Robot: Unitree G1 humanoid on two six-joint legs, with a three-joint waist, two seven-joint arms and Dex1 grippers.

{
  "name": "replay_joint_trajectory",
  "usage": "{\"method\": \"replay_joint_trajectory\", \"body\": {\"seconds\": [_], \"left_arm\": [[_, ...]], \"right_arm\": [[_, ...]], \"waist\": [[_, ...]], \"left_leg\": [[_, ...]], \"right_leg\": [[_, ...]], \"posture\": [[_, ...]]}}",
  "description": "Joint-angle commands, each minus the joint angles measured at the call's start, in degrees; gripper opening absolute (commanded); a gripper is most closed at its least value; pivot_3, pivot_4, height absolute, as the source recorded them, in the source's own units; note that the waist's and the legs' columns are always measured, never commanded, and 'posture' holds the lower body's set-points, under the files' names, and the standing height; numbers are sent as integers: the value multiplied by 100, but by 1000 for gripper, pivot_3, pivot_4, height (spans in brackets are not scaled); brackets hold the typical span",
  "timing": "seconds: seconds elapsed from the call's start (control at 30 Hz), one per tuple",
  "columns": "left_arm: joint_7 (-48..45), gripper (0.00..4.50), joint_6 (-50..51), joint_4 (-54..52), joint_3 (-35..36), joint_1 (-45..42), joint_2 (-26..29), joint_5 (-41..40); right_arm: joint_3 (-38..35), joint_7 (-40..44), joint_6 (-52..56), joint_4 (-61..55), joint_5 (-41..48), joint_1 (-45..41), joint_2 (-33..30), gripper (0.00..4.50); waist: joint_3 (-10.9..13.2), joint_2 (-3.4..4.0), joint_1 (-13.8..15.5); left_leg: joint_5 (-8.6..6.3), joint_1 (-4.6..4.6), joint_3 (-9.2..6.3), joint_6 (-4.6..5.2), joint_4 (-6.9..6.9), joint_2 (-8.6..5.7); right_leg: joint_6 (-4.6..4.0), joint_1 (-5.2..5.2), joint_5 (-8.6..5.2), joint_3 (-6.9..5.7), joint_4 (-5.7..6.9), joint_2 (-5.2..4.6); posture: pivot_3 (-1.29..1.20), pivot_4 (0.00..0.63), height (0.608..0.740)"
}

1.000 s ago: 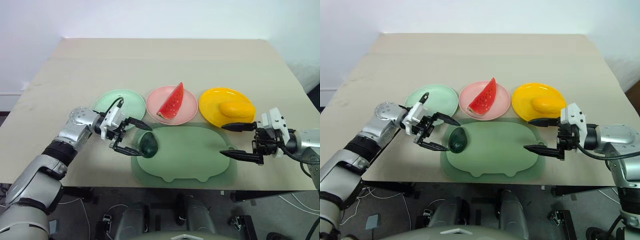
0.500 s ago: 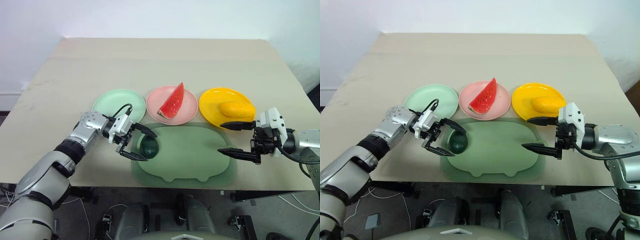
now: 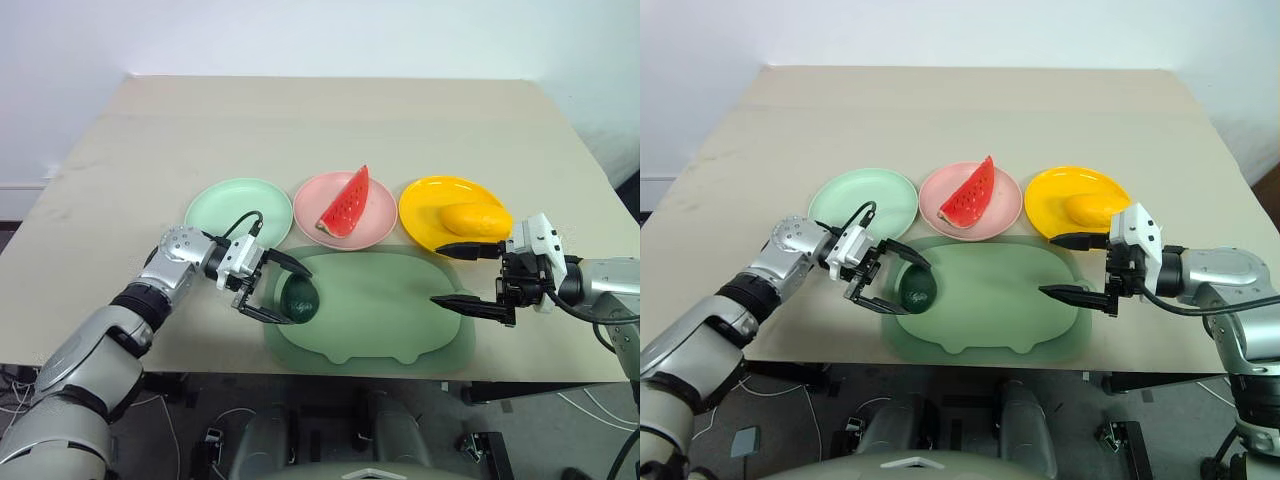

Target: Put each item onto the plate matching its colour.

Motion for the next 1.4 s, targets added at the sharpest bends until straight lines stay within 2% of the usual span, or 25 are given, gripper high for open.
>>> {"method": "replay_joint_trajectory", "body": {"seconds": [0.03,0.7,1.33,1.4], "left_arm": [[-20,4500,-163,139,123,109,-55,315],[-20,4500,-326,386,744,186,-550,866],[-20,4500,544,-204,1175,470,-906,1011],[-20,4113,638,-231,1222,482,-908,1041]], "right_arm": [[-39,-33,13,-65,136,-118,1,4489],[-29,-194,65,-105,185,-65,61,4489],[2,-316,81,-93,134,-47,114,4489],[30,-334,77,-84,117,-69,127,4500]], "waist": [[0,0,2],[1,-3,2],[1,-3,1],[1,-3,1]], "left_leg": [[0,0,0,0,0,0],[0,-2,-1,1,3,0],[0,-1,-1,1,5,0],[0,-1,-1,1,5,0]], "right_leg": [[0,0,0,0,1,0],[0,0,0,0,1,0],[0,0,1,0,3,0],[0,0,1,0,4,1]], "posture": [[0,150,736],[0,150,736],[0,150,736],[0,150,736]]}}
